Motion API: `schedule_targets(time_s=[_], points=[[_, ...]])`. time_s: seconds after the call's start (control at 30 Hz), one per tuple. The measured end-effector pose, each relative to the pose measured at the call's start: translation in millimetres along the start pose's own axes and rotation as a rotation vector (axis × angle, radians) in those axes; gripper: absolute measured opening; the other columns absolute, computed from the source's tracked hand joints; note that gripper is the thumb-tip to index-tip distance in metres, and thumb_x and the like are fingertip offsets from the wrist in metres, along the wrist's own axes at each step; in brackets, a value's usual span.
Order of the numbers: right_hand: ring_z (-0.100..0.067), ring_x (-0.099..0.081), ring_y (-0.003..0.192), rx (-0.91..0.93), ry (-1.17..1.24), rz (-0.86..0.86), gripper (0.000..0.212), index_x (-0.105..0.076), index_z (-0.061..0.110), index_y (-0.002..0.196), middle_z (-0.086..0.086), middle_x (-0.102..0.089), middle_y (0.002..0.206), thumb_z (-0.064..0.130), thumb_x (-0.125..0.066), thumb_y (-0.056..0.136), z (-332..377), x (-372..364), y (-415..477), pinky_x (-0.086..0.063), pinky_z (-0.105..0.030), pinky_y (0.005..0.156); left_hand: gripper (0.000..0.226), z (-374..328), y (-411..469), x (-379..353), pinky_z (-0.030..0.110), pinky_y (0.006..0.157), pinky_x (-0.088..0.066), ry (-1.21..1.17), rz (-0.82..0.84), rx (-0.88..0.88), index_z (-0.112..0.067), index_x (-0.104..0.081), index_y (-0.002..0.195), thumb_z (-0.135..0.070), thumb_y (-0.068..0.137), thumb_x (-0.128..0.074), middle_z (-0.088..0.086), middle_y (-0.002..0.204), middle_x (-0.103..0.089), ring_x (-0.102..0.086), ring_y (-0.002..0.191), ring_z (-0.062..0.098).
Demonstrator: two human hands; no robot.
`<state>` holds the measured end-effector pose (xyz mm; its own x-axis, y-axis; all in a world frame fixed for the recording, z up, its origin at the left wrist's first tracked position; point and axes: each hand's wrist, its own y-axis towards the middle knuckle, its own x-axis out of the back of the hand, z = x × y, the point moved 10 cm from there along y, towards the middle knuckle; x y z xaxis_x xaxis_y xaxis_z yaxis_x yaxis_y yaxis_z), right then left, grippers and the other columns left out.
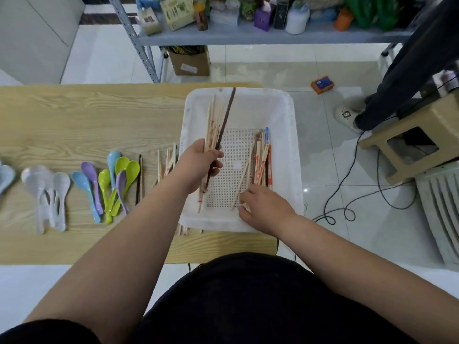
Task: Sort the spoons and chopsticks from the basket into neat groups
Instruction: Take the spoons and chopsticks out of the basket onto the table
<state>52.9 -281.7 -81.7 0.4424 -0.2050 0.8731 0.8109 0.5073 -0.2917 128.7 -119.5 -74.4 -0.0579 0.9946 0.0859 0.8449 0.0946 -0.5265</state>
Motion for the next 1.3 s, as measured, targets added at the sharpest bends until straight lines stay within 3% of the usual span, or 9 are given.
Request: schedule_targets(time_s=[0.13,0.23,0.37,0.53,0.7,0.87,0.97,1.07,1.3], points=[[-0.02,-0.053,0.104,-0.058,0.073,0.103,0.036,-0.062,0.024,0.109,0.001,-0.055,0.111,0.051,-0.04,0.1,30,-23,12,-0.049,-0.039,0.082,0.018,-23,-17,63,0.024,0.05,-0.048,-0.208,-0.081,-0.101,-0.012,-0.062,0.097,-0.001,0.094,-0.048,0.0,0.078,-0.066,-0.059,0.056,0.011],[-0.018,-0.057,0.09,-0.112,0.071,0.12,0.039,-0.061,0.027,0.098,0.005,-0.056,0.099,0.056,-0.035,0.1,44,-34,20,-0.044,-0.034,0.064,0.018,-19,-22,121,0.024,0.048,-0.048,-0.209,-0.197,-0.139,-0.013,-0.062,0.096,0.0,0.093,-0.05,0.0,0.077,-0.067,-0.059,0.054,0.011],[-0.019,-0.056,0.077,-0.14,0.042,0.079,0.041,-0.055,0.026,0.081,0.005,-0.055,0.081,0.054,-0.03,0.098,47,-36,22,-0.05,-0.038,0.065,0.013,31,-19,175,0.028,0.053,-0.049,-0.018,-0.277,-0.024,-0.013,-0.058,0.095,-0.003,0.096,-0.05,0.008,0.088,-0.064,-0.059,0.059,0.014],[-0.015,-0.054,0.068,-0.195,0.053,0.046,0.037,-0.045,0.032,0.068,0.008,-0.054,0.075,0.055,-0.026,0.088,44,-35,21,-0.047,-0.036,0.058,0.008,110,-15,183,0.023,0.046,-0.053,0.19,-0.24,0.185,-0.007,-0.049,0.092,0.001,0.096,-0.048,0.019,0.096,-0.061,-0.06,0.063,0.019],[-0.013,-0.053,0.07,-0.238,0.043,0.024,0.039,-0.049,0.028,0.07,0.008,-0.053,0.076,0.053,-0.026,0.088,40,-35,19,-0.044,-0.032,0.058,0.014,118,-10,178,0.048,0.08,-0.057,0.583,-0.195,0.169,-0.004,-0.052,0.095,-0.014,0.087,-0.057,0.026,0.101,-0.064,-0.065,0.093,0.042],[-0.009,-0.047,0.065,-0.257,0.057,0.034,0.034,-0.044,0.03,0.065,0.007,-0.05,0.072,0.05,-0.028,0.089,39,-37,17,-0.032,-0.032,0.052,0.045,107,-18,164,0.043,0.086,-0.055,0.755,-0.09,0.035,-0.011,-0.051,0.133,-0.017,0.089,-0.059,0.015,0.115,-0.061,-0.062,0.102,0.038],[-0.01,-0.047,0.064,-0.257,0.048,0.031,0.034,-0.043,0.03,0.064,0.006,-0.05,0.071,0.048,-0.03,0.091,40,-36,17,-0.032,-0.032,0.052,0.067,115,-19,153,0.044,0.105,-0.046,0.85,-0.002,-0.035,-0.018,-0.034,0.154,-0.013,0.091,-0.056,0.017,0.152,-0.038,-0.049,0.13,0.036],[-0.015,-0.05,0.066,-0.258,0.047,0.031,0.037,-0.047,0.026,0.066,0.004,-0.053,0.071,0.048,-0.029,0.088,42,-34,17,-0.043,-0.038,0.056,0.071,124,-20,143,0.04,0.116,-0.032,0.971,0.058,-0.099,-0.016,-0.027,0.158,-0.015,0.093,-0.055,0.009,0.164,-0.02,-0.034,0.144,0.034],[-0.018,-0.052,0.067,-0.239,0.075,0.048,0.037,-0.049,0.024,0.067,0.002,-0.053,0.071,0.049,-0.028,0.086,43,-35,18,-0.046,-0.042,0.059,0.071,126,-20,141,0.041,0.118,-0.027,1.029,0.091,-0.138,-0.016,-0.033,0.156,-0.019,0.09,-0.06,0.012,0.161,-0.026,-0.03,0.145,0.037]])
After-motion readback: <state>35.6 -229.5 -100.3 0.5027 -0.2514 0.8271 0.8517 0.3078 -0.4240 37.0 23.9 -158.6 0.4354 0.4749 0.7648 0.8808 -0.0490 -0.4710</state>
